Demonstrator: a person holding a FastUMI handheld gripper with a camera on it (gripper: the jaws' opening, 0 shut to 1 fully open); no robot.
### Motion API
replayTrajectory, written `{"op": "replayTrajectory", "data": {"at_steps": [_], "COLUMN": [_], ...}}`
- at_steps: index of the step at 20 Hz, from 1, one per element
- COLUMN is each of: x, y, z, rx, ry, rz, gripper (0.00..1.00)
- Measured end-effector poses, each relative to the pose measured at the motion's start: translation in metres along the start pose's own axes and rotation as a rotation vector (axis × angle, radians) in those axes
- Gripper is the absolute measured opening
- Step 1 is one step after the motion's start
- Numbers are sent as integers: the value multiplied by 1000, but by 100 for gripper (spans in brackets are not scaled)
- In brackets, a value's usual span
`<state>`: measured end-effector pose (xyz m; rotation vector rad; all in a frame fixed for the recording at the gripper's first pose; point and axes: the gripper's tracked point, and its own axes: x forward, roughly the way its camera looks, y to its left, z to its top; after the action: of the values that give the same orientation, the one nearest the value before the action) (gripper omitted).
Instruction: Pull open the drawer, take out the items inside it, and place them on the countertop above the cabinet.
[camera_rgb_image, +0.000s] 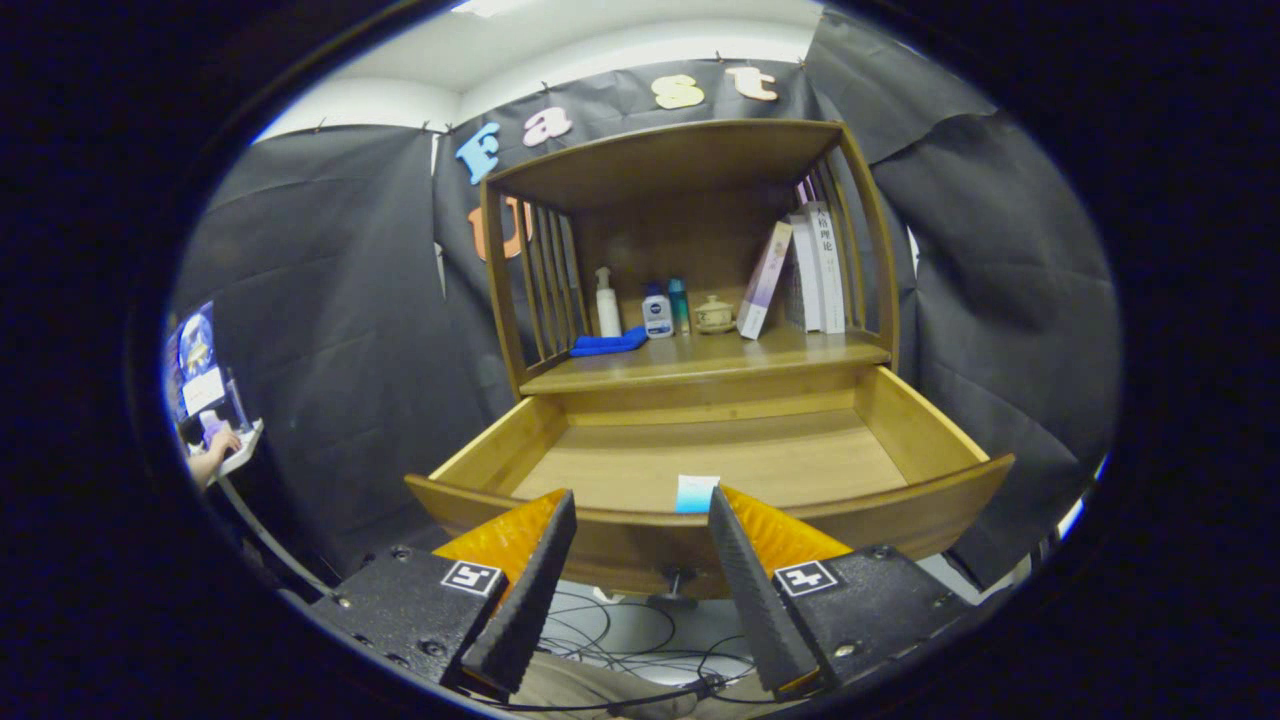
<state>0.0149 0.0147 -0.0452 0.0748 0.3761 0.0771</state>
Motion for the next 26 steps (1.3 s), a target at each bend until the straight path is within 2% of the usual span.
{"op": "replayTrajectory", "data": {"at_steps": [3,5,8,11,14,18,26], "x": [26,42,67,92,112,134,160], "y": [0,4,-8,-21,-22,-31,-38], "z": [13,13,16,3,-23,-54,-78], "rx": [19,47,16,-17,13,26,-33], "ry": [86,191,324,502,712,915,1092], "rz": [4,41,35,9,21,-59,-171], "gripper": [86,86,86,86,86,84,82]}}
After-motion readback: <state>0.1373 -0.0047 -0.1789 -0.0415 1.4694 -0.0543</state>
